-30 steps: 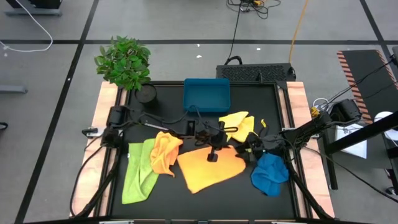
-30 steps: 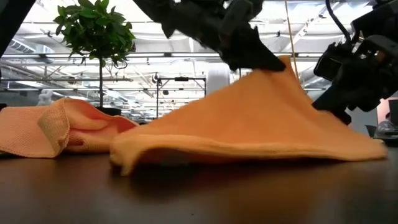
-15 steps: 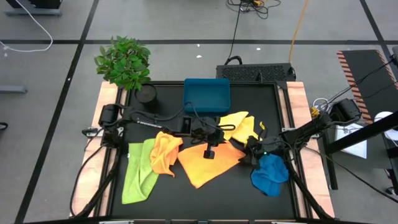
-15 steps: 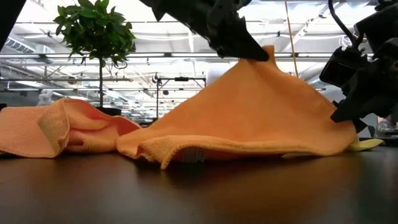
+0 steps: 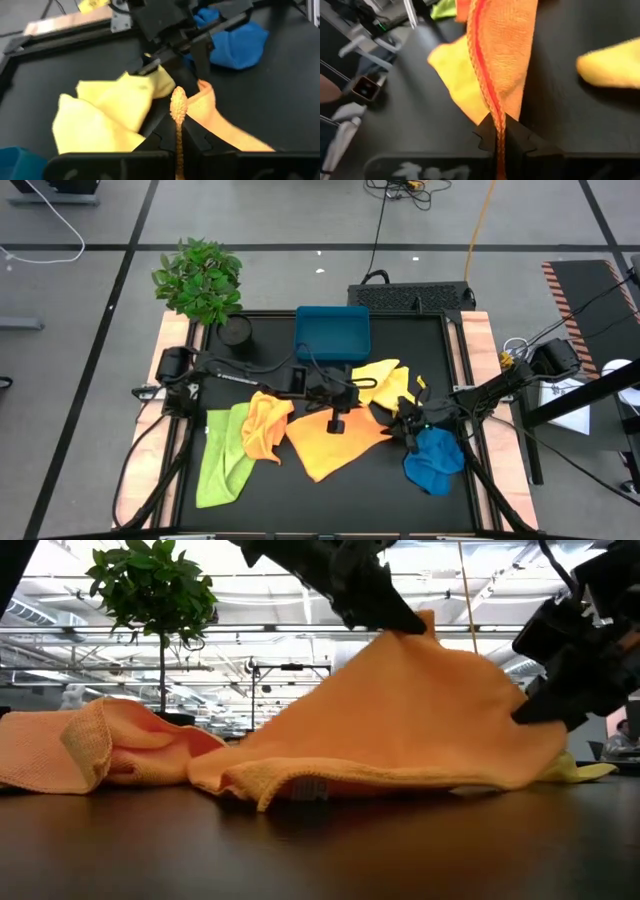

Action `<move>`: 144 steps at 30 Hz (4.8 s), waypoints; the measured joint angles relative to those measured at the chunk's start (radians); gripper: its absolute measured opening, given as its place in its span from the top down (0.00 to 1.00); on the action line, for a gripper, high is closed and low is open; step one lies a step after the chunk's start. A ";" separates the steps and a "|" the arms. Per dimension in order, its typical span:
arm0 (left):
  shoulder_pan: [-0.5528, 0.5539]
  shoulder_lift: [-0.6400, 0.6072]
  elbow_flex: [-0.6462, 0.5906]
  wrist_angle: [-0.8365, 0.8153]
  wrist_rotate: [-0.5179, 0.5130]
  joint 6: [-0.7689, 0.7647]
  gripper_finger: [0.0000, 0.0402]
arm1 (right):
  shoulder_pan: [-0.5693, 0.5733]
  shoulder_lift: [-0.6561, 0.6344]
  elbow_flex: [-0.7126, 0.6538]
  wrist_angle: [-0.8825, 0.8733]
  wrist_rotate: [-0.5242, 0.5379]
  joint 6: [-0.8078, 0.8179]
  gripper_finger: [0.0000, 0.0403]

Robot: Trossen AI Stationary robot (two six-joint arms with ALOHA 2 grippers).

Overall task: Fold microfiber towels
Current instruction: Fold the right orange microfiber towel

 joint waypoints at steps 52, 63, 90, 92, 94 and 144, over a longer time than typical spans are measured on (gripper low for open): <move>-0.455 -0.365 -0.226 0.022 -0.705 -0.412 1.00 | 0.200 -0.166 0.657 -0.594 0.287 -0.290 1.00; -0.581 -0.456 -0.370 0.356 -0.586 -0.422 0.99 | 0.290 -0.086 0.765 -0.593 0.282 -0.203 1.00; -0.149 -0.492 -0.800 0.430 -0.354 -0.519 0.99 | -0.168 -0.032 0.544 -0.774 0.173 -0.062 1.00; -0.150 -0.492 -0.813 0.441 -0.351 -0.471 0.99 | -0.166 -0.032 0.520 -0.711 0.143 -0.088 1.00; -0.150 -0.491 -0.819 0.440 -0.351 -0.443 0.99 | -0.164 -0.032 0.498 -0.656 0.126 -0.113 1.00; -0.356 -0.253 -0.911 0.755 -0.144 -0.309 0.99 | 0.063 0.336 0.376 -0.182 -0.062 -0.162 0.98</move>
